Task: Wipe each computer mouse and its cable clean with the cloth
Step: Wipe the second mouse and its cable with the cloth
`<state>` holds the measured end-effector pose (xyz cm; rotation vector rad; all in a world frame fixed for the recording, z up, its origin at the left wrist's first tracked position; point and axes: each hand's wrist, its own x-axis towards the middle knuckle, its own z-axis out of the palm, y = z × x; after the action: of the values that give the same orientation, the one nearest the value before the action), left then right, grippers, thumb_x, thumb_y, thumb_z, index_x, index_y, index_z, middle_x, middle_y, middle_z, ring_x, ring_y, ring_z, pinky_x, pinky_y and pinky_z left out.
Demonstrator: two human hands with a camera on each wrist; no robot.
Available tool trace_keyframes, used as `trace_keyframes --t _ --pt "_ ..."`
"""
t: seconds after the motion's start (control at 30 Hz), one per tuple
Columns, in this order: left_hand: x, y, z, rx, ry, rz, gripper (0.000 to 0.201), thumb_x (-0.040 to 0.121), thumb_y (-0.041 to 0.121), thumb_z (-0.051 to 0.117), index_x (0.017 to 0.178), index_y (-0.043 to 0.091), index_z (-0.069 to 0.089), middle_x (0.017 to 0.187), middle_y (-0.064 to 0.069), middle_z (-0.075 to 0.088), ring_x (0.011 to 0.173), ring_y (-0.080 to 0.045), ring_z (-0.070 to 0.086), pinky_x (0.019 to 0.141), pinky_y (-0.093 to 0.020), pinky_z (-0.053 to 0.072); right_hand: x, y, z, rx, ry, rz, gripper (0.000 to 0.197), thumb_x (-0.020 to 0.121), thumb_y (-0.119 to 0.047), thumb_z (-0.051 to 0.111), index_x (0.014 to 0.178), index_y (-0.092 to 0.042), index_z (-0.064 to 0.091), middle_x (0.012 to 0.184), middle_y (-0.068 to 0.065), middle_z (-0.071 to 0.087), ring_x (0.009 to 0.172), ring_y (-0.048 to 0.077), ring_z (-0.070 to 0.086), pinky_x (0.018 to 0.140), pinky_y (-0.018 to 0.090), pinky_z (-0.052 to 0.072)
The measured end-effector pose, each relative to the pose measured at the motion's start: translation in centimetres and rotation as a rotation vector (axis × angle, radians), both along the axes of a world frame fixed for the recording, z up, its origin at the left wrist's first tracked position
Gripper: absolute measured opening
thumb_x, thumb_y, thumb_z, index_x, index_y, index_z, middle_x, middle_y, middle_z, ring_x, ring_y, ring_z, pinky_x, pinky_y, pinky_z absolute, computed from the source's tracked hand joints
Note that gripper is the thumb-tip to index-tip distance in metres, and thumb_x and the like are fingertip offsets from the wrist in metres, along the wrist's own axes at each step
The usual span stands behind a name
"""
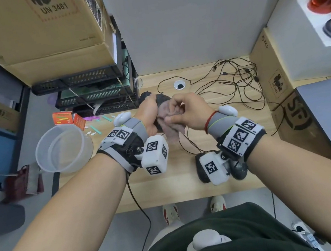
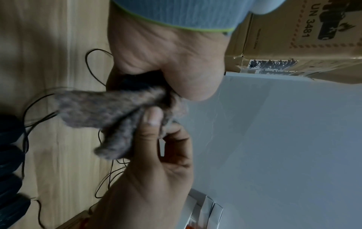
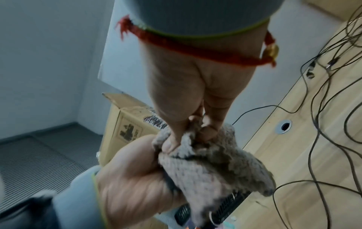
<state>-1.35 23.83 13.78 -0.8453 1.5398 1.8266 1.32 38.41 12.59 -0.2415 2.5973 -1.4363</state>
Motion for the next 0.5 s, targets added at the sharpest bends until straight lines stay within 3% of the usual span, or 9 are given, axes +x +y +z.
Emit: trace_keyframes --t 0.07,0.13,0.23,0.3,0.37,0.4,0.5 --pt "0.1 0.3 0.2 0.009 0.012 -0.008 0.056 0.106 0.050 0.031 0.130 0.006 0.057 0.116 -0.021 0.069 0.096 -0.034 0.070 0.088 -0.050 0.056 -1.0 0.5 -0.5 -0.046 0.022 -0.169 0.032 0.075 -0.021 0.083 0.067 -0.027 0.052 0.064 -0.011 0.052 0.054 -0.001 0.043 0.059 0.017 0.041" --pt "0.2 0.7 0.3 0.038 0.028 -0.006 0.051 0.108 0.046 0.031 0.125 0.009 0.060 0.116 -0.019 0.069 0.100 -0.035 0.069 0.091 -0.052 0.054 -1.7 0.9 -0.7 -0.048 0.037 -0.253 0.030 0.078 -0.022 0.080 0.070 -0.027 0.052 0.065 -0.010 0.053 0.057 0.005 0.046 0.063 0.026 0.045" --pt "-0.1 0.6 0.0 0.051 0.038 -0.010 0.061 0.106 0.049 0.027 0.123 0.002 0.061 0.112 -0.023 0.072 0.100 -0.038 0.071 0.093 -0.056 0.055 -1.0 0.2 0.3 -0.032 -0.023 -0.071 0.029 0.075 -0.021 0.083 0.075 -0.024 0.054 0.067 -0.011 0.052 0.056 0.001 0.045 0.058 0.014 0.040" --pt "-0.6 0.3 -0.1 0.012 0.030 0.007 0.059 0.108 0.046 0.028 0.100 -0.001 0.063 0.085 -0.018 0.072 0.075 -0.030 0.072 0.072 -0.040 0.061 -0.3 -0.3 1.1 0.090 -0.001 0.072 0.033 0.067 -0.025 0.089 0.077 -0.023 0.057 0.068 -0.011 0.054 0.059 -0.001 0.046 0.056 0.008 0.036" --pt "-0.8 0.2 -0.2 0.037 0.033 0.007 0.053 0.109 0.040 0.028 0.084 0.006 0.060 0.072 -0.013 0.066 0.058 -0.025 0.068 0.056 -0.030 0.057 -0.4 -0.3 1.3 0.147 0.037 0.126 0.034 0.064 -0.026 0.090 0.073 -0.024 0.057 0.069 -0.010 0.056 0.061 0.002 0.047 0.055 0.008 0.034" --pt "-0.8 0.3 0.0 0.055 0.041 -0.006 0.054 0.109 0.041 0.028 0.086 0.006 0.061 0.073 -0.013 0.067 0.059 -0.025 0.068 0.057 -0.029 0.056 -0.8 0.0 1.3 0.118 0.031 0.113 0.032 0.066 -0.025 0.089 0.072 -0.024 0.058 0.068 -0.010 0.055 0.060 0.003 0.046 0.055 0.010 0.035" --pt "-1.0 0.3 0.5 0.076 0.075 -0.031 0.053 0.109 0.043 0.026 0.117 0.005 0.063 0.097 -0.018 0.072 0.076 -0.029 0.071 0.065 -0.038 0.060 -2.0 0.8 0.7 -0.052 0.005 -0.094 0.029 0.075 -0.020 0.083 0.069 -0.026 0.055 0.064 -0.011 0.053 0.055 0.002 0.045 0.058 0.017 0.040"
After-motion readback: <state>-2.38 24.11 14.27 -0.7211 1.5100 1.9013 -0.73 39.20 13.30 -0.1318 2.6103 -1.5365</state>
